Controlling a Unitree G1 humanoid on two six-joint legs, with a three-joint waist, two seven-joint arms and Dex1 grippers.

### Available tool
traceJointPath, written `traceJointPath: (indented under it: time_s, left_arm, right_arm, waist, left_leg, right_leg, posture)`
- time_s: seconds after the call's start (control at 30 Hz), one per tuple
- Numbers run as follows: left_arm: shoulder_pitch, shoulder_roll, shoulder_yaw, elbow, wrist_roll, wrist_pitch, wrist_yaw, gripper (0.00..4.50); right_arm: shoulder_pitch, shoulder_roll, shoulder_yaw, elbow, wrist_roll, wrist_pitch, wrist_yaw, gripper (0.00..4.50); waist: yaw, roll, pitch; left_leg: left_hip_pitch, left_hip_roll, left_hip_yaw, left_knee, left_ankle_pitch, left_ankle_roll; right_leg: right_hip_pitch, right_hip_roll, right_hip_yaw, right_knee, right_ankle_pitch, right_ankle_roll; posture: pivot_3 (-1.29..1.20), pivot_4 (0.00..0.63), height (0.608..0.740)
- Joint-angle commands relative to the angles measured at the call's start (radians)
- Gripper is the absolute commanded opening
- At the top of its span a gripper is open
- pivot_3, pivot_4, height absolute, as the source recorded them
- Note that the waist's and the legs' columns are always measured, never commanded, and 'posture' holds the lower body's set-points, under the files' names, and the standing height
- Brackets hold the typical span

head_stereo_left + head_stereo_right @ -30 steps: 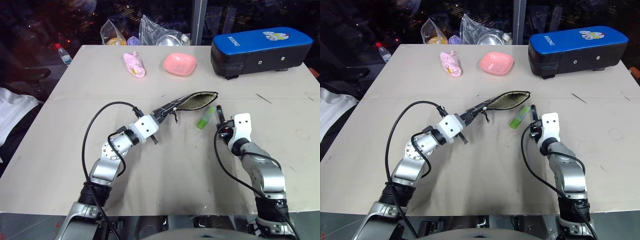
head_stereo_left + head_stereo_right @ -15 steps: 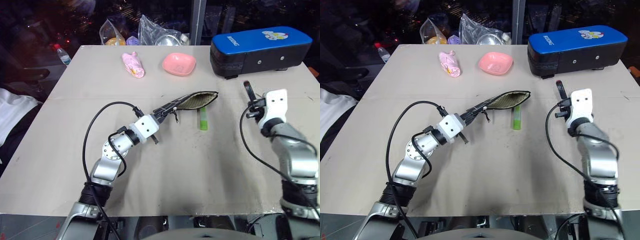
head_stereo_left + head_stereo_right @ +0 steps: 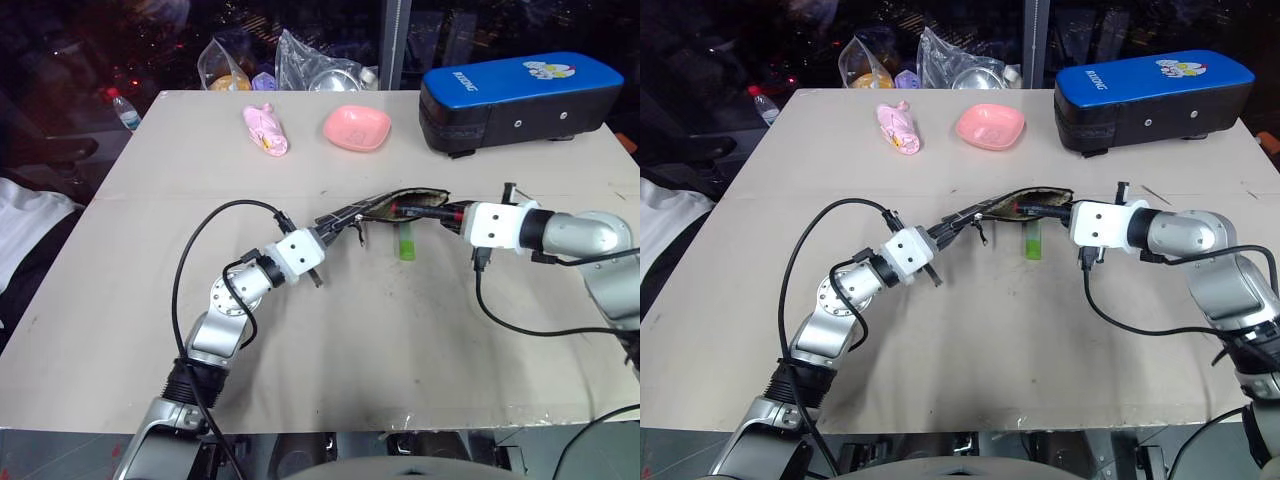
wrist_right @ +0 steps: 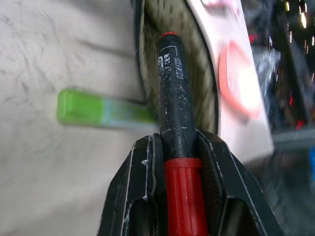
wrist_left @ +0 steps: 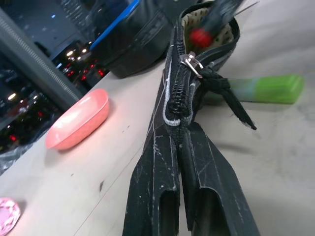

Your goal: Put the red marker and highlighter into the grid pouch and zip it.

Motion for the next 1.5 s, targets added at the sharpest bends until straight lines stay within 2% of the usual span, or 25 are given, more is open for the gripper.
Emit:
traceJointPath:
  time_s: [0.03,0.33,0.5,0.63,0.67,0.73,0.77,0.9,0.97,1.1,1.23,1.27,1.37,1.5]
  left_arm:
    - [-0.015,0.008,-0.004,-0.02,0.007,-0.034,-0.005,0.0]
    - [-0.022,0.007,-0.01,-0.026,0.008,-0.046,-0.014,0.0]
    - [-0.008,0.0,0.008,-0.031,-0.011,-0.024,-0.006,0.0]
    - [0.0,-0.001,0.023,-0.033,-0.02,-0.011,0.008,0.0]
    - [0.002,-0.003,0.029,-0.034,-0.026,-0.003,0.012,0.0]
    - [0.005,-0.006,0.04,-0.036,-0.037,0.012,0.018,0.0]
    - [0.007,-0.006,0.045,-0.037,-0.041,0.019,0.021,0.0]
    - [0.017,-0.005,0.061,-0.047,-0.053,0.041,0.027,0.0]
    - [0.02,-0.007,0.067,-0.052,-0.061,0.05,0.029,0.0]
    - [0.006,-0.021,0.09,-0.058,-0.097,0.091,0.037,0.0]
    - [-0.006,-0.025,0.092,-0.05,-0.102,0.102,0.033,0.0]
    - [-0.01,-0.025,0.089,-0.046,-0.101,0.102,0.03,0.0]
    - [-0.021,-0.027,0.08,-0.038,-0.1,0.101,0.022,0.0]
    - [-0.027,-0.027,0.079,-0.037,-0.098,0.103,0.017,0.0]
  right_arm:
    - [-0.084,0.03,0.03,0.071,-0.056,-0.101,0.005,0.32]
    - [-0.234,0.127,0.149,0.284,-0.199,-0.36,-0.009,0.32]
    - [-0.295,0.212,0.174,0.394,-0.22,-0.478,-0.049,0.32]
    - [-0.305,0.226,0.165,0.439,-0.232,-0.509,-0.054,0.32]
    - [-0.303,0.223,0.158,0.445,-0.229,-0.513,-0.055,1.37]
    - [-0.294,0.218,0.134,0.442,-0.206,-0.506,-0.055,2.31]
    - [-0.282,0.215,0.106,0.423,-0.17,-0.476,-0.052,2.59]
    - [-0.222,0.192,0.024,0.306,-0.067,-0.352,-0.025,4.45]
    - [-0.164,0.201,-0.026,0.212,-0.001,-0.235,-0.03,4.45]
    - [0.011,0.28,-0.144,-0.056,0.138,0.195,-0.12,4.45]
    - [0.144,0.396,-0.148,-0.243,0.186,0.544,-0.235,4.45]
    - [0.169,0.454,-0.154,-0.264,0.189,0.628,-0.297,4.45]
    - [0.22,0.59,-0.145,-0.288,0.183,0.783,-0.43,4.45]
    - [0.239,0.724,-0.141,-0.206,0.15,0.839,-0.583,4.45]
  waist:
    - [0.002,0.0,0.0]
    - [-0.001,0.0,0.001]
    - [-0.002,0.0,0.001]
    - [-0.001,0.001,0.001]
    - [0.001,0.001,0.001]
    - [0.0,0.001,0.001]
    - [0.0,0.001,0.001]
    - [0.001,0.001,0.001]
    - [0.0,0.001,0.001]
    - [0.002,0.001,0.001]
    - [0.0,0.001,0.001]
    - [-0.001,0.001,0.001]
    - [-0.001,0.001,0.001]
    - [-0.001,0.0,0.001]
  left_leg:
    - [0.0,0.0,0.0,0.0,0.0,0.0]
    - [0.0,0.0,0.002,0.0,0.0,0.0]
    - [0.0,0.0,0.004,0.001,0.0,0.0]
    - [0.001,0.001,0.007,0.0,0.0,-0.001]
    - [0.0,0.001,0.007,0.0,0.001,-0.001]
    - [0.0,0.001,0.008,0.001,0.001,-0.001]
    - [0.0,0.001,0.008,0.001,0.001,-0.001]
    - [0.0,0.001,0.008,0.001,0.001,-0.001]
    - [0.001,0.001,0.007,0.001,0.001,-0.001]
    - [0.001,0.002,0.003,0.001,0.001,-0.001]
    - [0.001,0.001,0.002,0.001,0.001,-0.001]
    - [0.001,0.001,0.001,0.001,0.001,-0.001]
    - [0.001,0.001,0.001,0.001,0.001,-0.001]
    - [0.0,0.0,0.0,0.001,0.001,-0.001]
  right_leg:
    - [0.0,0.0,0.0,0.0,0.0,0.0]
    - [0.0,0.0,0.0,0.0,0.0,0.0]
    - [0.0,0.0,0.001,0.0,0.0,0.0]
    - [0.0,0.0,0.001,0.001,0.0,0.0]
    - [0.0,0.0,0.0,0.001,0.0,0.0]
    - [0.0,-0.001,0.001,0.001,0.0,0.0]
    - [0.0,-0.001,0.001,0.001,0.0,0.0]
    - [0.0,-0.001,0.0,0.002,0.0,0.0]
    - [0.0,-0.001,0.001,0.002,0.0,0.0]
    - [0.0,-0.001,0.001,0.003,0.0,0.0]
    - [0.0,-0.001,0.001,0.004,0.0,0.0]
    - [0.0,-0.001,0.001,0.004,0.0,0.0]
    - [0.0,0.0,0.0,0.004,0.0,0.0]
    - [0.0,-0.001,0.0,0.004,0.0,0.0]
  posture:
    - [0.0,0.15,0.74]
    - [0.0,0.15,0.74]
    - [0.0,0.15,0.74]
    - [0.0,0.15,0.74]
    - [0.0,0.15,0.74]
    - [0.0,0.15,0.74]
    - [0.0,0.15,0.74]
    - [0.0,0.15,0.74]
    - [0.0,0.15,0.74]
    - [0.0,0.15,0.74]
    - [0.0,0.15,0.74]
    - [0.0,0.15,0.74]
    - [0.0,0.15,0.74]
    - [0.0,0.15,0.74]
